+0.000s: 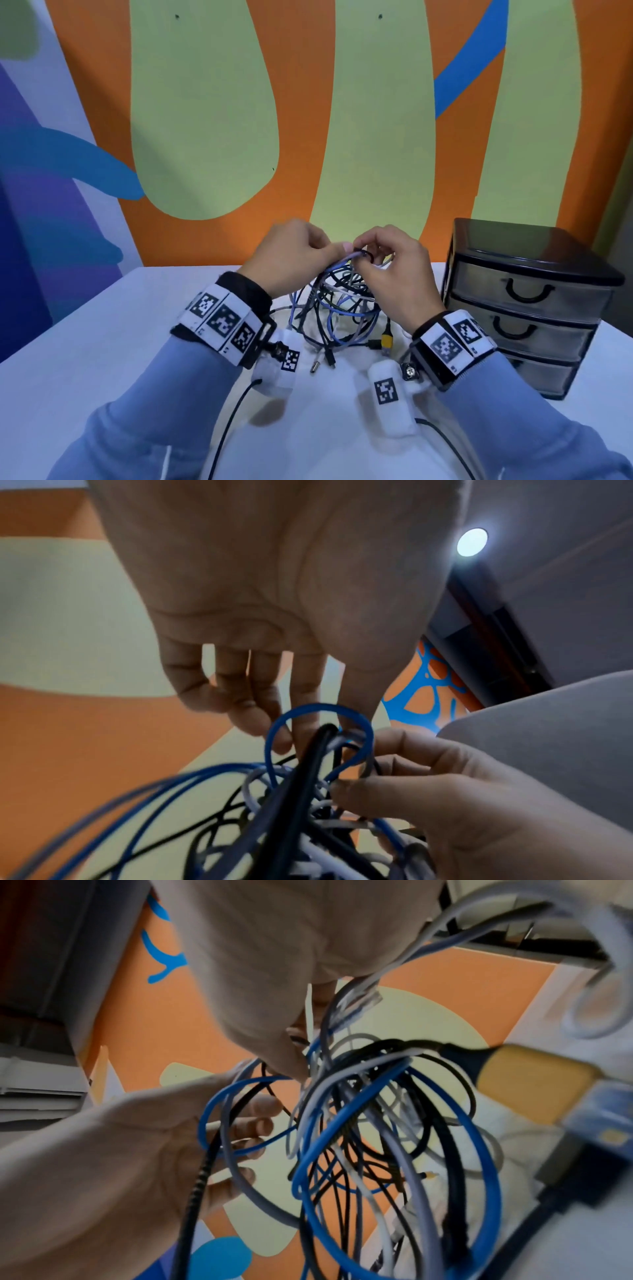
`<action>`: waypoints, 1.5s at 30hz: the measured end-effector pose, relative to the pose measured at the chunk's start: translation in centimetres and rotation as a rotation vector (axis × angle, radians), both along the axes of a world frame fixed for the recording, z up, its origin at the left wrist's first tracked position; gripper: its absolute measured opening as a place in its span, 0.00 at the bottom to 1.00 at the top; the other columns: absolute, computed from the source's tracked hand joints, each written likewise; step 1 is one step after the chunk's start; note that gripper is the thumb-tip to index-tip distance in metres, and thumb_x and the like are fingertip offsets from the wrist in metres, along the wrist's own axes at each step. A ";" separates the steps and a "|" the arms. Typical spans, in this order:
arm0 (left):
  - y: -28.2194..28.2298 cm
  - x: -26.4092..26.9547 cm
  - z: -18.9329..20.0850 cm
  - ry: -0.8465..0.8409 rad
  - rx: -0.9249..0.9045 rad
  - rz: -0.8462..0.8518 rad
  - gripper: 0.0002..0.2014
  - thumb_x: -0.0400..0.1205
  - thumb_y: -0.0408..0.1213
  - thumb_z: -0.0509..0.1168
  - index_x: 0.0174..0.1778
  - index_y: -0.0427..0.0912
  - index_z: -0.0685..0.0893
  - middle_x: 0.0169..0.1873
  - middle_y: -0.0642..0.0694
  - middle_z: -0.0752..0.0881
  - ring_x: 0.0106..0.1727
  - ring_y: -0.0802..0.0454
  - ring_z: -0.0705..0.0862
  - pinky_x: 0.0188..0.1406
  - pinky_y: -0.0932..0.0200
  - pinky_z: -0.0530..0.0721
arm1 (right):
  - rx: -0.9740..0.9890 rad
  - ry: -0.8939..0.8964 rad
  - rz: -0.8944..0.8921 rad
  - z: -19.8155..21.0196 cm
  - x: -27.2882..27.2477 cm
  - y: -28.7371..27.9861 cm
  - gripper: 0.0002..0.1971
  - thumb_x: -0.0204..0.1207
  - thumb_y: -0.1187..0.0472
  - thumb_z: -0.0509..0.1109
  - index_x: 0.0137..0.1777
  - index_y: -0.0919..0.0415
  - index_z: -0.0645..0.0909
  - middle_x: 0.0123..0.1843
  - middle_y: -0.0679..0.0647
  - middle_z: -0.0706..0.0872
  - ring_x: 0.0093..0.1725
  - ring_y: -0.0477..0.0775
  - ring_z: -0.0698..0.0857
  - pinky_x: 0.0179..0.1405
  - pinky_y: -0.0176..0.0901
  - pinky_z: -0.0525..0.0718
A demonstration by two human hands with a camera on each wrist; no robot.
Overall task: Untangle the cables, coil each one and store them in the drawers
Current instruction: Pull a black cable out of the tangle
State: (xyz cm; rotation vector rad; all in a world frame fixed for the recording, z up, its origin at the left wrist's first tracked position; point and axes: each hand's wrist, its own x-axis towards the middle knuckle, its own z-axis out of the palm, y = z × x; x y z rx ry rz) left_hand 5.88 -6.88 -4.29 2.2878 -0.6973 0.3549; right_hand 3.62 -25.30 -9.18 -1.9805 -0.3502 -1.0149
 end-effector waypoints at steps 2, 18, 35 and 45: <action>0.2 0.0 0.0 0.114 -0.026 -0.072 0.22 0.84 0.56 0.74 0.35 0.40 0.92 0.27 0.49 0.77 0.30 0.54 0.71 0.35 0.55 0.65 | -0.002 -0.016 0.013 -0.1 0.0 0.1 0.12 0.72 0.70 0.80 0.40 0.50 0.89 0.38 0.50 0.83 0.39 0.50 0.80 0.40 0.52 0.81; 0.3 -0.4 0.6 -0.044 -0.325 -0.153 0.17 0.88 0.54 0.58 0.43 0.47 0.82 0.25 0.48 0.86 0.30 0.48 0.82 0.41 0.43 0.82 | -0.047 0.329 0.018 -1.1 1.5 -0.3 0.13 0.87 0.63 0.67 0.63 0.42 0.78 0.46 0.51 0.78 0.32 0.49 0.72 0.38 0.46 0.72; 2.6 -1.3 2.5 0.276 -0.198 -0.082 0.21 0.92 0.48 0.64 0.37 0.38 0.83 0.29 0.45 0.82 0.22 0.49 0.77 0.22 0.59 0.74 | -0.020 0.236 -0.097 -0.7 1.1 -0.2 0.15 0.81 0.60 0.71 0.59 0.37 0.91 0.61 0.51 0.86 0.64 0.56 0.83 0.63 0.54 0.85; 2.6 -0.6 1.5 0.129 0.002 -0.037 0.18 0.83 0.51 0.67 0.34 0.46 0.95 0.35 0.48 0.91 0.40 0.45 0.88 0.41 0.48 0.83 | 0.347 0.394 0.171 1.1 -0.6 0.0 0.18 0.83 0.69 0.60 0.58 0.52 0.88 0.46 0.59 0.88 0.38 0.50 0.83 0.38 0.40 0.78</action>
